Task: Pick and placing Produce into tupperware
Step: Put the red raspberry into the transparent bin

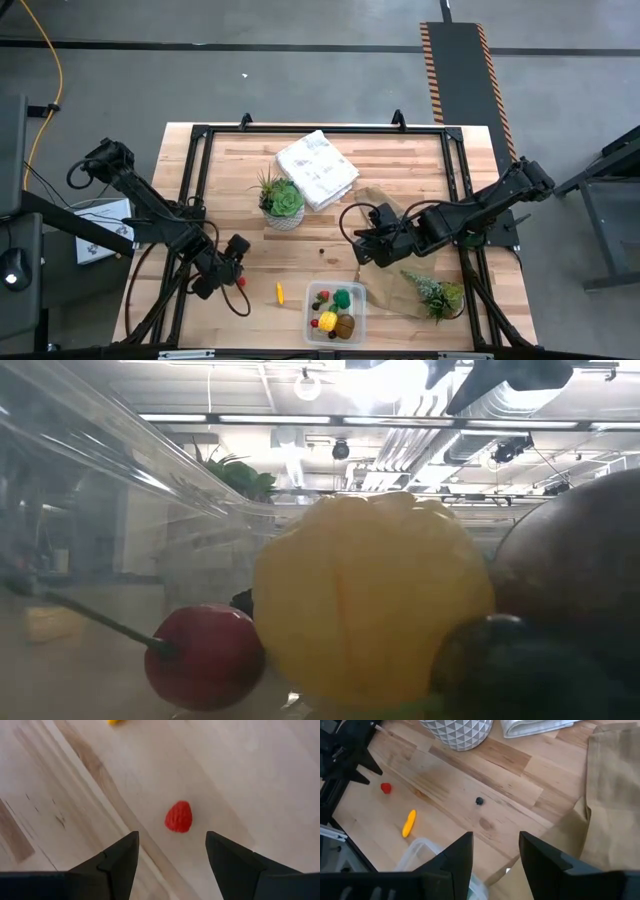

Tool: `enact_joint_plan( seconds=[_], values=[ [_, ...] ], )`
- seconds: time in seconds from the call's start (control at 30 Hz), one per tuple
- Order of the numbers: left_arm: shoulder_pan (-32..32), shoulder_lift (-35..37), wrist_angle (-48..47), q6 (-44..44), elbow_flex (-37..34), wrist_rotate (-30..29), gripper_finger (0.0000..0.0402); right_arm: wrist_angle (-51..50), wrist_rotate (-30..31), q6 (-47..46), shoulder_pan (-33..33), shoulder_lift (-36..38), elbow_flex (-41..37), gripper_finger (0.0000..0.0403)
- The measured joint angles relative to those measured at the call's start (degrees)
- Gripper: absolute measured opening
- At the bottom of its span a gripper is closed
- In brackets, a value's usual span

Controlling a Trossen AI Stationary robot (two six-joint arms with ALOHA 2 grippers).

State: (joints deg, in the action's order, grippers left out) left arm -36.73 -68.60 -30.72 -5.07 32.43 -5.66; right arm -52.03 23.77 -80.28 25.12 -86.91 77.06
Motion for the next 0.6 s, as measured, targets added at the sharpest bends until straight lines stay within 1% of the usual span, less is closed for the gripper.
enact_joint_plan(
  seconds=[0.27, 0.6],
  values=[
    [0.0, -0.5, 4.5, 1.3, -1.8, 0.3, 0.0220, 0.0, 0.1, -0.5, 0.0, 0.0, 0.0, 0.0149],
    [0.0, -5.7, 8.8, 2.5, -2.3, 0.9, 0.0220, -0.5, 0.3, -0.7, 0.0, 0.0, 0.0, 0.0149]
  ],
)
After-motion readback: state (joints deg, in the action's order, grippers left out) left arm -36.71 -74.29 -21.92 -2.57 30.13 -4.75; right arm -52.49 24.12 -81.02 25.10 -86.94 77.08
